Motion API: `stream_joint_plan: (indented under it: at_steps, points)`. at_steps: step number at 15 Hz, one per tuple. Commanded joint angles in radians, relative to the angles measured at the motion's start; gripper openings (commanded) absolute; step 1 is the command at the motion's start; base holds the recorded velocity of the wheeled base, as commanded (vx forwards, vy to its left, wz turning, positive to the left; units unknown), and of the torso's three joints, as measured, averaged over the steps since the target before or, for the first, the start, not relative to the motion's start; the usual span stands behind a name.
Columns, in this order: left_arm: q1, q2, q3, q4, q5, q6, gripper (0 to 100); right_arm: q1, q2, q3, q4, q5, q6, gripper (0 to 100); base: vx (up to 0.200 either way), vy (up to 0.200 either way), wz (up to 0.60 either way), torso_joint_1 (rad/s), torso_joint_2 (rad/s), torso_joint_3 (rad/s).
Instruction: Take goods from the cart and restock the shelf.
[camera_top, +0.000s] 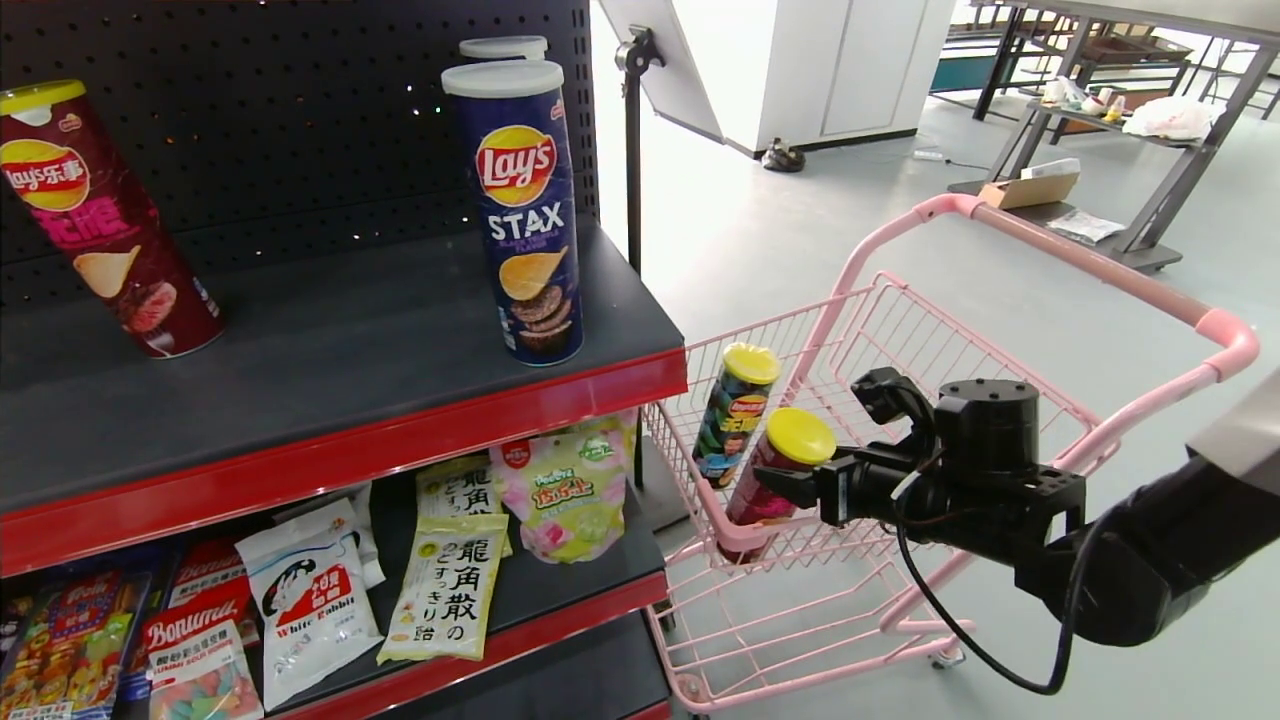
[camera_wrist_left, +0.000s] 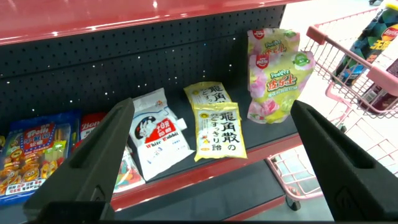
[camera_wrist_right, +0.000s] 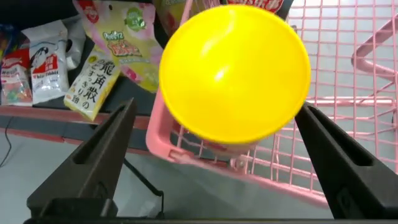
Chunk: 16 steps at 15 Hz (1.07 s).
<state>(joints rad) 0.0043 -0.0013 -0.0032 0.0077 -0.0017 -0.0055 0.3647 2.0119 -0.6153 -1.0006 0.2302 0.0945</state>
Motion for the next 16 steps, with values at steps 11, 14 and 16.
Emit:
stream_joint_plan:
  at_steps: [11, 14, 16]
  points:
    - [0.0, 0.001, 0.0, 0.0, 0.0, -0.001, 100, 0.003, 0.163, -0.107, -0.036, -0.031, 0.004, 100, 0.0, 0.0, 0.0, 0.0, 0.0, 0.0]
    - [0.0, 0.001, 0.0, -0.002, 0.0, -0.001, 100, 0.002, 0.179, -0.118, -0.036, -0.038, 0.01, 0, 0.0, 0.0, 0.0, 0.0, 0.0, 0.0]
    - [0.0, 0.001, 0.0, 0.0, 0.0, -0.001, 100, 0.0, 0.18, -0.126, -0.036, -0.038, 0.008, 0, 0.0, 0.0, 0.0, 0.0, 0.0, 0.0]
